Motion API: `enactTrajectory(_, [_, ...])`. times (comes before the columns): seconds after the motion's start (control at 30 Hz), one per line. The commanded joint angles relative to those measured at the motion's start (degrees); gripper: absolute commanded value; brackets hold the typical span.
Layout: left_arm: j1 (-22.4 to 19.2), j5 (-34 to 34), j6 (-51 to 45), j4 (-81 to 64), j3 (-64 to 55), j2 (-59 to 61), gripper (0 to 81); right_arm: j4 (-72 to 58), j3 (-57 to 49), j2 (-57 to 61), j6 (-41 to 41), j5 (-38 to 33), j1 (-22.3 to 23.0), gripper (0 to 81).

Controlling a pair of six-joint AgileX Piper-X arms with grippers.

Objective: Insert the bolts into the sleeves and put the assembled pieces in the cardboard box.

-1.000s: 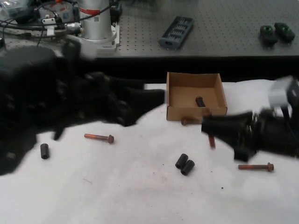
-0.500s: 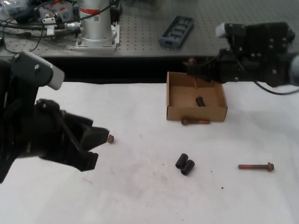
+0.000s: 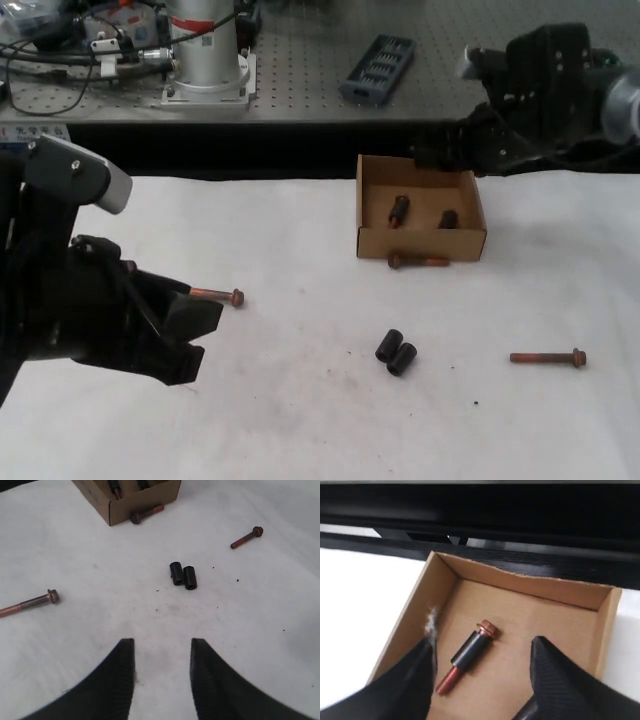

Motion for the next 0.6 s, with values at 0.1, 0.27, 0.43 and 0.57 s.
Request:
enactTrajectory(0.1, [0.03, -3.59, 4.21, -5.93, -0.17, 0.01, 27.5, 16.31, -0.86, -7.59, -7.25, -0.20, -0.12, 41.2])
enactTrajectory(0.27, [0.03, -3.28, 3.66, -9.99, -0.17, 1.61, 27.5, 26.22, 4.20, -11.82, -13.98, 2.94, -0.12, 41.2])
enactTrajectory(0.43, [0.03, -2.77, 3.09, -9.06, -0.17, 2.34, 27.5, 29.43, 13.37, -16.54, -18.46, 5.36, -0.12, 41.2])
enactTrajectory(0.57, [0.03, -2.82, 3.09, -9.04, -0.17, 2.34, 27.5, 30.40, 19.08, -19.43, -24.14, 5.36, -0.12, 41.0])
